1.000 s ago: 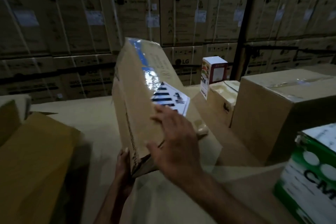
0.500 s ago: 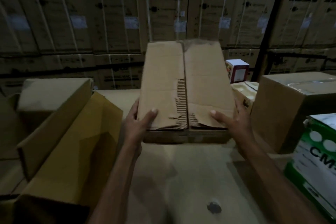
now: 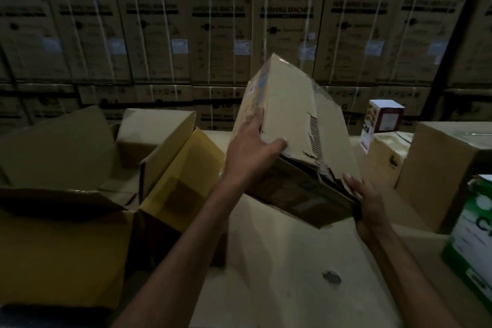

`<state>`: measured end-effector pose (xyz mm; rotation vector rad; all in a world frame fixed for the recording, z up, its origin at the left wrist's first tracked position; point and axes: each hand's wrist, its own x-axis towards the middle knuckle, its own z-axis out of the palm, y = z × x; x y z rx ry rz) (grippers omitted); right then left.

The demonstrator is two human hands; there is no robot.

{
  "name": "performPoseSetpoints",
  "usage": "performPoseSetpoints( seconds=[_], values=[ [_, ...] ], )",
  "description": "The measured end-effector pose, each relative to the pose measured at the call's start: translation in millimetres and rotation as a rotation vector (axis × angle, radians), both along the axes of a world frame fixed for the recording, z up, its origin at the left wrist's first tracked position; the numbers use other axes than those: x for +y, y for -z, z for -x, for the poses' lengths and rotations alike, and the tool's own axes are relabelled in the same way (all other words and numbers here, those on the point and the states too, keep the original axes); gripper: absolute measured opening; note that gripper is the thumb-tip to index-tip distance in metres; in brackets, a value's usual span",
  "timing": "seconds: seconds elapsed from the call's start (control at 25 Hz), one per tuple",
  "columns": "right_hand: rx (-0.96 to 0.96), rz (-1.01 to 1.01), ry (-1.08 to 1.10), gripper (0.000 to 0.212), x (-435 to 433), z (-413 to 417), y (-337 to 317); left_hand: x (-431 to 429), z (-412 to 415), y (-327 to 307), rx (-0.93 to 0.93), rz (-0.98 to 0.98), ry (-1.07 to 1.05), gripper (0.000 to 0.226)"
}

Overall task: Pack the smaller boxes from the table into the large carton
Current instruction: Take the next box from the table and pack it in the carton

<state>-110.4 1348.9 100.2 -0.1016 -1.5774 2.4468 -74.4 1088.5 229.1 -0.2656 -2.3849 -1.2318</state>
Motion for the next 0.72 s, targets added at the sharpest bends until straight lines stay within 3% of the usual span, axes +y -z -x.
performPoseSetpoints(
  seconds=[0.2, 0.4, 0.56, 0.72],
  values=[
    [0.102, -0.153, 0.017, 0.044, -65, -30, -85, -84, -38, -58, 0.043, -0.117, 0.026, 0.085],
    [0.279, -0.29, 0.049, 0.058, -161, -41, -169, -193, -72, -97, 0.157, -0.218, 0.114, 0.042],
    [0.417, -0.377, 0.026, 0.067, -269, -46, -205, -309, -73, -106, 0.211, -0.225, 0.042, 0.057],
    [0.43, -0.447, -0.003, 0.078, -372, -36, -221, -408, -63, -106, 0.236, -0.3, -0.092, 0.071]
  ],
)
